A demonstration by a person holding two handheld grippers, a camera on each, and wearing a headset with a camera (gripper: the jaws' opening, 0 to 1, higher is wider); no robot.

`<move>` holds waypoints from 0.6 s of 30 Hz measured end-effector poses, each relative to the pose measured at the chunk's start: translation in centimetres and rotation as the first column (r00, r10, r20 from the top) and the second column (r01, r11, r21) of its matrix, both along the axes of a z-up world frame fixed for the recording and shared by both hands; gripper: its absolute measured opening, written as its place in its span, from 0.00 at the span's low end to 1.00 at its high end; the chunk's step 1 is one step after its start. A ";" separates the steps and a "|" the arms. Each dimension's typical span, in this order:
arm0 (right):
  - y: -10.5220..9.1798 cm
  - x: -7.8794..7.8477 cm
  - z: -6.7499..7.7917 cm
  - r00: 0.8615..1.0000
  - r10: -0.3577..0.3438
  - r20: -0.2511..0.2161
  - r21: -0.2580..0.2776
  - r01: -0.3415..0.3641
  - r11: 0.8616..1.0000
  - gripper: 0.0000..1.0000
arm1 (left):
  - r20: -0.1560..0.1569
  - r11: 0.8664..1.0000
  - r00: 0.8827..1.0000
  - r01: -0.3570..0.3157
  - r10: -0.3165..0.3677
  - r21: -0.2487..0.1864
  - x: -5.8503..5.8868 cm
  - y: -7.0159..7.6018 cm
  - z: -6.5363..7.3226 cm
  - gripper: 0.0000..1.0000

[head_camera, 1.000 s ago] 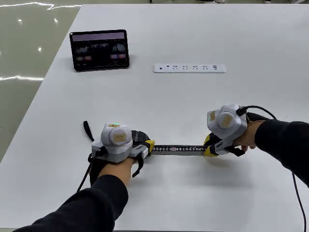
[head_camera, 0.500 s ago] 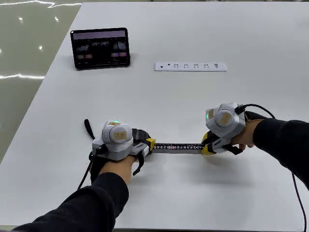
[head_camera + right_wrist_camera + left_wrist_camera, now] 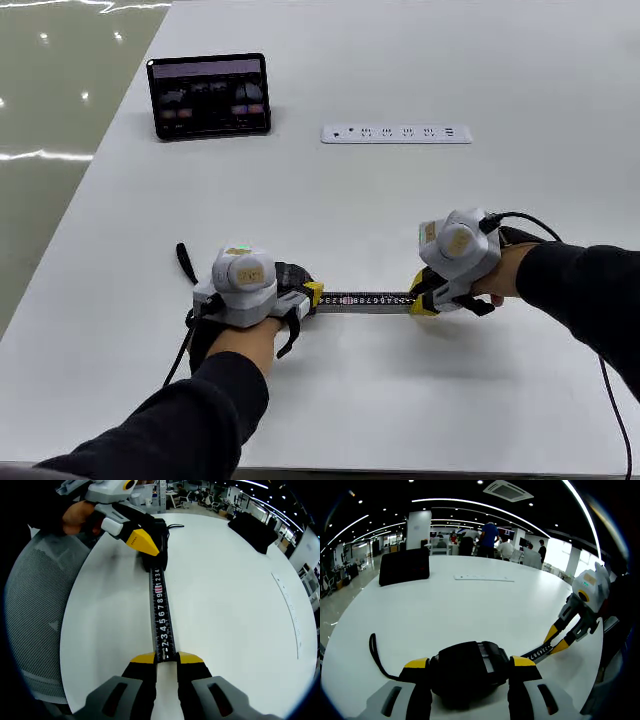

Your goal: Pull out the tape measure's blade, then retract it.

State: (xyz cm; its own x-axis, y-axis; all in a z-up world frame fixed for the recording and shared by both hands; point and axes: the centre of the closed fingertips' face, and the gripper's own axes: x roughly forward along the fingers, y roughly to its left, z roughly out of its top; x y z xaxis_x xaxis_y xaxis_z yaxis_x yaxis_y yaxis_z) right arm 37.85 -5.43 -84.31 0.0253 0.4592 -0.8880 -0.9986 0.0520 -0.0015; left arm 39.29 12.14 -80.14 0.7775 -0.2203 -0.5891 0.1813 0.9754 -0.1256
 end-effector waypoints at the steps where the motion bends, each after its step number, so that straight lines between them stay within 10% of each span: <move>1: 0.0 0.0 0.0 1.000 -0.002 0.000 0.001 0.002 1.000 0.11 | 0.000 1.000 1.000 0.000 0.000 0.000 0.0 0.0 0.0 0.57; 18: 1.4 -0.1 0.1 1.000 -0.006 0.002 0.021 0.006 1.000 0.11 | -0.002 1.000 1.000 0.004 -0.004 -0.004 0.0 -0.1 0.0 0.57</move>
State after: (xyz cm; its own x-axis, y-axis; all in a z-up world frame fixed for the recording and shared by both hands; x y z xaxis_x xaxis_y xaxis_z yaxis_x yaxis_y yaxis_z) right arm 37.75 -4.06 -84.19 0.0299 0.4774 -0.8782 -0.9983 0.0580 -0.0024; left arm 39.28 12.08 -80.16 0.7756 -0.2252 -0.5896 0.1846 0.9743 -0.1293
